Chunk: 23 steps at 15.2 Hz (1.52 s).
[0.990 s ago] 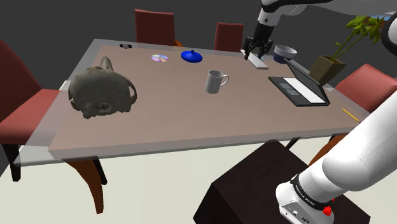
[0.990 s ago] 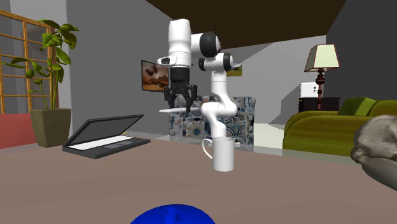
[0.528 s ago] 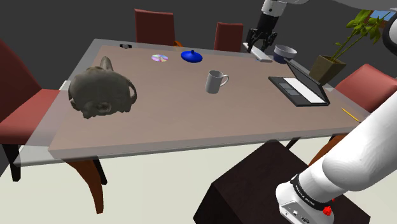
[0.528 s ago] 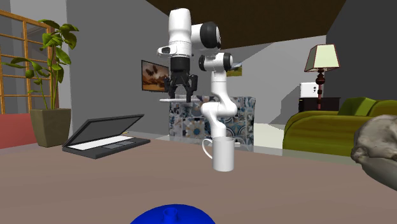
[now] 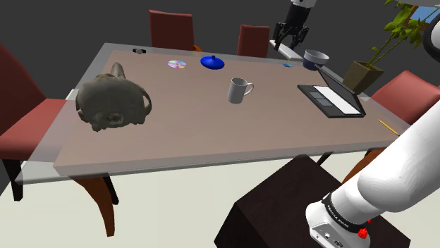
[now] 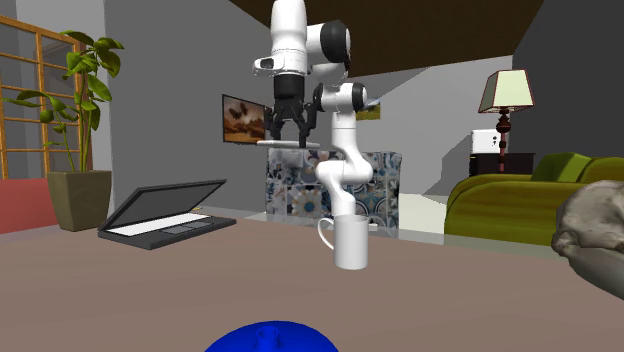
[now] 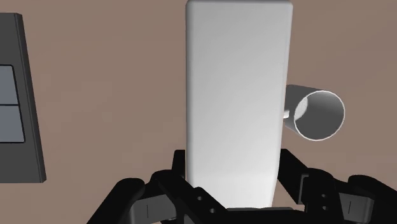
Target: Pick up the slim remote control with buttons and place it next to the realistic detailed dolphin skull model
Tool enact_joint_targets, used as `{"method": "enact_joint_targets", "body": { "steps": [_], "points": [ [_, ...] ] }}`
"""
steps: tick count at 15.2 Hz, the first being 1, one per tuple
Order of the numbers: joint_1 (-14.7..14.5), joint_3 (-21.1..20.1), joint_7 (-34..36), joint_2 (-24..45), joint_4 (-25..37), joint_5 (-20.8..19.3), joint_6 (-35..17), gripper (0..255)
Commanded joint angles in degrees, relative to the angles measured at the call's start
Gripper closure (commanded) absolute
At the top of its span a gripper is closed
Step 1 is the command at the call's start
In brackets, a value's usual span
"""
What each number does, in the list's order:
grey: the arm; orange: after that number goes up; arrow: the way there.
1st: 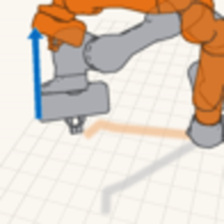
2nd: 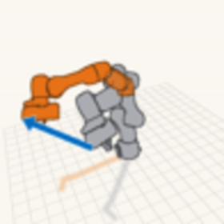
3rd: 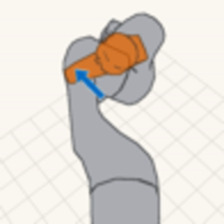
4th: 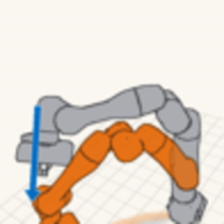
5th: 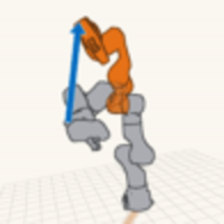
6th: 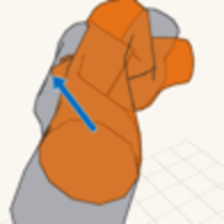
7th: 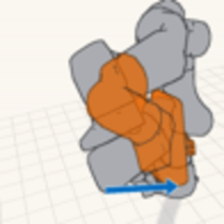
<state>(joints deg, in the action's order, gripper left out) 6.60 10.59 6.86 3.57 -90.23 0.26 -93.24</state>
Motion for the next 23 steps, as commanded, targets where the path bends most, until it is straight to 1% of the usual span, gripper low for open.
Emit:
{"method": "enact_joint_targets", "body": {
  "steps": [1,6,12,18,23],
  "points": [
    [-1.32,-1.14,2.49,-0.80,-0.85,-0.19,-0.05,255],
    [-4.87,-4.38,9.29,-2.14,-2.43,-0.42,-0.28,255],
    [-9.02,-8.28,17.34,-1.80,-1.94,-0.42,-0.10,255],
    [-13.16,-12.05,25.25,0.66,1.20,-0.52,0.61,255],
    [-16.74,-14.96,31.71,4.37,6.04,-0.95,1.76,255]
  ]
}}
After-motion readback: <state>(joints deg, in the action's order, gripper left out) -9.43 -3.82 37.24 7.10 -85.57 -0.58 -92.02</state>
